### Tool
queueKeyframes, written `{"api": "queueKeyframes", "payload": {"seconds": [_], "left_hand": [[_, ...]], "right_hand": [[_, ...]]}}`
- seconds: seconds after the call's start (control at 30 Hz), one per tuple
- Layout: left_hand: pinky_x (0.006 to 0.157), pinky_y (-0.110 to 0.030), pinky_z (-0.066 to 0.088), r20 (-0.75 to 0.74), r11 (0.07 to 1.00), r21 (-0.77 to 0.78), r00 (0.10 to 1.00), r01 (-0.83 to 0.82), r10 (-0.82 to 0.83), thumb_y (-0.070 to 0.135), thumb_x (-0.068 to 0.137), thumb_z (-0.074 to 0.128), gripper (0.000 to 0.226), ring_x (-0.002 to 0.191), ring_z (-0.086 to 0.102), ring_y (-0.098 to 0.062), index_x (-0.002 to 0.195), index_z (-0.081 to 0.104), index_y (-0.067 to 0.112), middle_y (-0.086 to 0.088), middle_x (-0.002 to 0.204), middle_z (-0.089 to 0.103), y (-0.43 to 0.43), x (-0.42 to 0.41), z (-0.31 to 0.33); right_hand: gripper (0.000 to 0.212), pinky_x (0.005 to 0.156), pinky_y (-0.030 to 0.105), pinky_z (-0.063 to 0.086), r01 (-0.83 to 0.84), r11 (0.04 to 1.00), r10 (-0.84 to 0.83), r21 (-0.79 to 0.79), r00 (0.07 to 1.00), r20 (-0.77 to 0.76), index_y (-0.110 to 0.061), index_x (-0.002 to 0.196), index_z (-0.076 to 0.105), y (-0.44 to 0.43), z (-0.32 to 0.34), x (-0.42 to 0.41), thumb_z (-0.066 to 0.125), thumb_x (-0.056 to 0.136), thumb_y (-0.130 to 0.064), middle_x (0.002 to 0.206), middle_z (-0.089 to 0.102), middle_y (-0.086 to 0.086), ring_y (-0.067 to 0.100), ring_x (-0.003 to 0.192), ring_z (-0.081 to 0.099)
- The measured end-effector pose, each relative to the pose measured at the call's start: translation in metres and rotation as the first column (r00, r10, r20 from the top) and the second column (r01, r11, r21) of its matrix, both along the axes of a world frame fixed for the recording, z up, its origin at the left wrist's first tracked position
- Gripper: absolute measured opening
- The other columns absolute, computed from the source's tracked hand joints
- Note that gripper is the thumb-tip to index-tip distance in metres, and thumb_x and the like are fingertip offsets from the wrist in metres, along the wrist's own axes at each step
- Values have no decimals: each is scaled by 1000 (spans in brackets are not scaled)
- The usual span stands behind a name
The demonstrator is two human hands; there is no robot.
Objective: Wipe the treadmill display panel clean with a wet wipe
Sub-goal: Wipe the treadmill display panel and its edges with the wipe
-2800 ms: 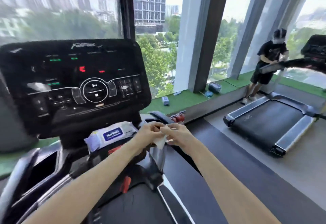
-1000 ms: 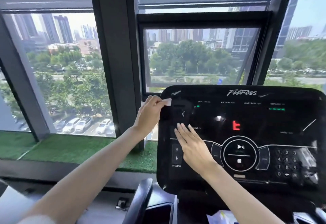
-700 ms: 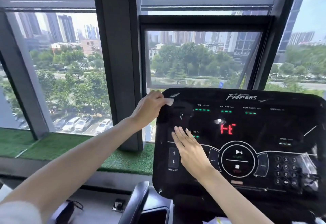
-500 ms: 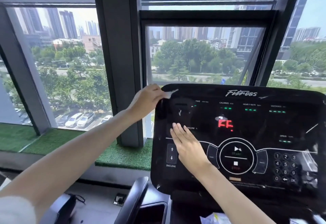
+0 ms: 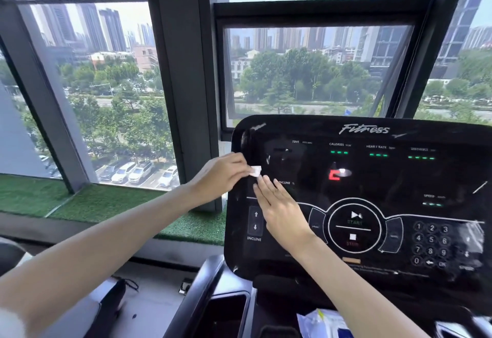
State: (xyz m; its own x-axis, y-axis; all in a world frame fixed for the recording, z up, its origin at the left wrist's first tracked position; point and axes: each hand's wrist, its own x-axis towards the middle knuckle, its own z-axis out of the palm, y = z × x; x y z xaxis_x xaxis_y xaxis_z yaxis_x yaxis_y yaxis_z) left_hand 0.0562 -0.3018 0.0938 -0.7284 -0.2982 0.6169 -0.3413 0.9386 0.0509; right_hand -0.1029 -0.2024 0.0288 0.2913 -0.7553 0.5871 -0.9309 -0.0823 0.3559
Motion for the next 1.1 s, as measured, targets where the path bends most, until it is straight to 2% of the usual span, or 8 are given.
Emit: {"api": "queueKeyframes", "payload": {"seconds": [0.13, 0.23, 0.33, 0.5, 0.6, 0.73, 0.93, 1.1], "left_hand": [[71, -13, 44, -264, 986, 78, 951, -148, 164, 9, 86, 65, 12, 72, 52, -4, 96, 72, 8, 5, 83, 60, -18, -9, 26], [73, -18, 45, -174, 991, 24, 976, -132, 134, 8, 85, 66, 10, 77, 51, -3, 93, 71, 8, 1, 84, 63, -9, -4, 1], [72, -22, 48, -52, 996, 46, 996, -75, 78, 7, 84, 67, 10, 76, 55, -7, 93, 71, 8, 2, 84, 63, 2, 7, -18], [69, -24, 48, -287, 972, 110, 930, -208, 231, 8, 86, 65, 12, 72, 54, -8, 95, 72, 8, 5, 84, 60, -17, -7, 21], [72, -21, 47, -182, 981, 44, 964, -187, 192, 5, 85, 65, 11, 75, 50, -5, 94, 71, 7, -1, 84, 63, -7, -2, -10], [71, -21, 45, -42, 994, 64, 995, -89, 92, -1, 84, 66, 15, 77, 52, -12, 96, 71, 5, -3, 84, 62, 17, 18, -56], [71, -20, 40, -253, 963, 80, 929, -259, 271, 7, 86, 64, 13, 77, 48, -6, 97, 72, 8, 0, 83, 61, -7, -7, -8], [66, -27, 47, -17, 995, 35, 996, -90, 91, 14, 93, 54, 19, 77, 52, -16, 98, 71, 8, -3, 85, 60, 28, 22, -71]], "right_hand": [[56, 103, 40, 42, 7, 999, -7, 37, 1000, 16, 3, 120, 59, 0, 1, 1, 23, 81, -12, 130, 55, 19, 28, 121, 53], [45, 103, 42, 42, -7, 1000, 7, -2, 1000, -6, 5, 121, 58, 0, -1, -1, 46, 81, -11, 131, 53, 22, 30, 123, 52], [59, 107, 43, 36, 39, 999, -38, 19, 998, -39, 6, 123, 55, -1, -2, -1, 71, 70, -12, 133, 51, 24, 33, 125, 48], [67, 114, 42, 24, 127, 991, -122, 48, 987, -100, 5, 132, 46, -1, -6, 3, 71, 73, -17, 140, 44, 23, 32, 132, 41], [64, 114, 42, 25, 118, 992, -113, 39, 988, -108, 5, 132, 46, -3, -7, 2, 68, 74, -13, 139, 44, 23, 32, 132, 41], [64, 114, 42, 25, 133, 991, -128, 32, 983, -134, 4, 133, 44, -1, -7, 2, 65, 76, -15, 141, 43, 22, 32, 133, 39], [64, 112, 41, 26, 134, 990, -128, 38, 984, -124, 5, 130, 48, 0, -5, 3, 69, 73, -14, 138, 46, 23, 32, 130, 43], [63, 113, 41, 24, 133, 990, -126, 43, 983, -130, 3, 132, 46, 1, -5, 3, 65, 76, -15, 141, 43, 22, 31, 132, 40]]}}
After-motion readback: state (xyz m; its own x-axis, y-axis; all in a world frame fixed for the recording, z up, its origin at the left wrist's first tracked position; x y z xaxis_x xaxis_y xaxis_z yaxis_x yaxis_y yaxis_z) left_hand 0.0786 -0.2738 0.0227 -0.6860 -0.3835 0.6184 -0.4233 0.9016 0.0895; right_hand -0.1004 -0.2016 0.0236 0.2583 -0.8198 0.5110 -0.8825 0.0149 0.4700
